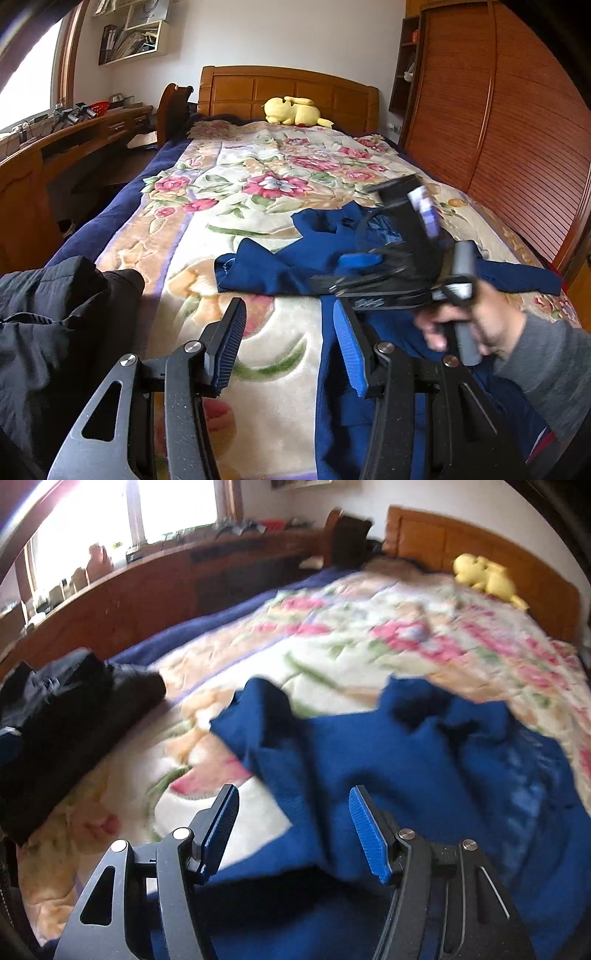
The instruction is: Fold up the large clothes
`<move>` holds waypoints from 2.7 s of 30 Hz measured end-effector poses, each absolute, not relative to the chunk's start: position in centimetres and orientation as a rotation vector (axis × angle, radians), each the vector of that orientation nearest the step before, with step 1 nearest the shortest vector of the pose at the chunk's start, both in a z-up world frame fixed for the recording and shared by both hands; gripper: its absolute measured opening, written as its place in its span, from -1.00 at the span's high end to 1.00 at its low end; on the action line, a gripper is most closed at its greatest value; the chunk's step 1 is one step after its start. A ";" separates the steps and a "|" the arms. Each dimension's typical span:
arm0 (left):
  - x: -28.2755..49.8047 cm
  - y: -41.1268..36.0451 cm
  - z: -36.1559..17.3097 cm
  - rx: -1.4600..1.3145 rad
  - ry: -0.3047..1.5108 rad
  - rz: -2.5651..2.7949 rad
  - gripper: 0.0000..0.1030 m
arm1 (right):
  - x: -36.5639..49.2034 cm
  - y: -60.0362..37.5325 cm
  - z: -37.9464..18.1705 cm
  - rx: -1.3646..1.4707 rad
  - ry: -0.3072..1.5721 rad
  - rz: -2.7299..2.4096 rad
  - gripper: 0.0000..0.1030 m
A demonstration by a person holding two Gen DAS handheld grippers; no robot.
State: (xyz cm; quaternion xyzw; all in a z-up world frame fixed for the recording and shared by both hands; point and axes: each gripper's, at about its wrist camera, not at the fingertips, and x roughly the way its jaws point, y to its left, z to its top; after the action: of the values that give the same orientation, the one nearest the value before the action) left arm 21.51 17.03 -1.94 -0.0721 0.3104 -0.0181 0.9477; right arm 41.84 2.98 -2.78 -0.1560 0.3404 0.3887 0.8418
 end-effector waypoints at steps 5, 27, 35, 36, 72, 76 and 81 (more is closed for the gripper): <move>21.6 17.1 -2.1 -0.144 0.634 -0.039 0.03 | 45.0 5.9 -5.3 -0.402 0.805 0.746 0.96; 21.4 8.9 -2.1 -0.114 0.634 -0.179 0.03 | 34.8 -22.4 -5.5 -0.026 0.680 0.402 0.21; 20.2 5.3 -2.7 -0.099 0.630 -0.202 0.03 | 31.4 -21.4 -8.2 -0.113 0.727 0.418 -0.12; 20.1 5.0 -2.7 -0.102 0.631 -0.203 0.03 | 30.5 -21.7 -7.2 -0.116 0.722 0.435 -0.12; 19.6 4.3 -3.9 -0.054 0.643 -0.168 0.03 | 31.3 -22.6 -3.0 -0.048 0.657 0.466 0.84; 19.4 3.8 -3.5 -0.051 0.630 -0.185 0.03 | 28.9 -26.6 -2.4 0.042 0.665 0.431 0.84; 19.3 3.5 -3.5 -0.037 0.631 -0.188 0.03 | 26.8 -29.0 -3.0 0.057 0.699 0.390 0.84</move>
State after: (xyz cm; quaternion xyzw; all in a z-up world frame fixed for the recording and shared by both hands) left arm 19.30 3.48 -3.53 -0.0181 0.3097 -0.0923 0.9462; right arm 26.75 -28.97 -3.05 0.0279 0.3400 0.1896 0.9207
